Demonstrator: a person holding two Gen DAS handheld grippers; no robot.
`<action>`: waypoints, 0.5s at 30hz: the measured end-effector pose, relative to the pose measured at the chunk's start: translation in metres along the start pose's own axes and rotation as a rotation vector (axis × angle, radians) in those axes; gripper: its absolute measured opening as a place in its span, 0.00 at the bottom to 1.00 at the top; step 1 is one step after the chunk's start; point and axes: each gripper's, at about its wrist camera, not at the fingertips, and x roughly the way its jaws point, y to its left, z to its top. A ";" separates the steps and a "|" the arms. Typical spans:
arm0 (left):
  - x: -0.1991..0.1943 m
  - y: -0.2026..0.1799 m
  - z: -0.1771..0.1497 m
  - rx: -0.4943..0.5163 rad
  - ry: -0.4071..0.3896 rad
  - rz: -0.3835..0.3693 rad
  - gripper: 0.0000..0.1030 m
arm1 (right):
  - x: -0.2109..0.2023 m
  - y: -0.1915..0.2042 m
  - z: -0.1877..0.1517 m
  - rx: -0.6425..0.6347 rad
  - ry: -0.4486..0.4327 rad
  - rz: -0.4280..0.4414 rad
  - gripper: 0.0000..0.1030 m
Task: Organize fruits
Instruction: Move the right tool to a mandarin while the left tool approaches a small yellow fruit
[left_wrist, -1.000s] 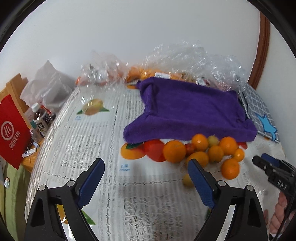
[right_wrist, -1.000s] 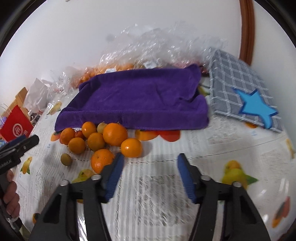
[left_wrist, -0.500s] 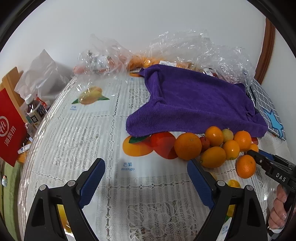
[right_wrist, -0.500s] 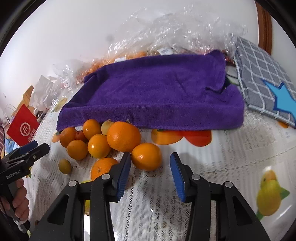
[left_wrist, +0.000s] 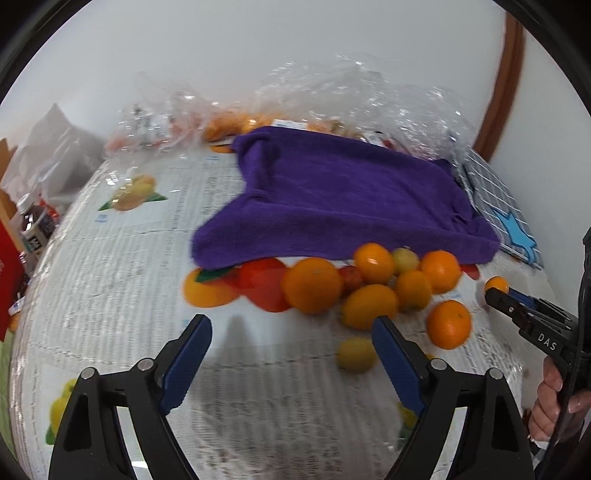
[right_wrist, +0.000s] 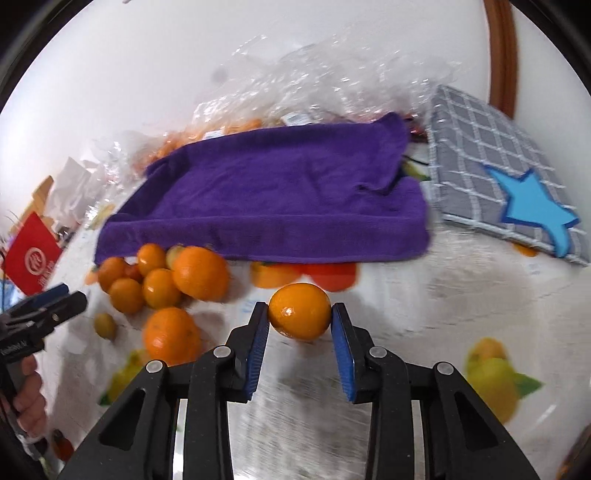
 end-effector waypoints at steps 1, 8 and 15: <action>0.001 -0.004 -0.001 0.006 0.003 -0.006 0.82 | -0.001 -0.003 -0.002 -0.003 0.000 -0.007 0.33; 0.011 -0.022 -0.015 0.063 0.034 -0.008 0.63 | -0.003 -0.016 -0.015 0.009 0.009 -0.015 0.33; 0.013 -0.025 -0.020 0.089 0.021 0.025 0.44 | -0.001 -0.011 -0.017 0.000 0.014 -0.025 0.34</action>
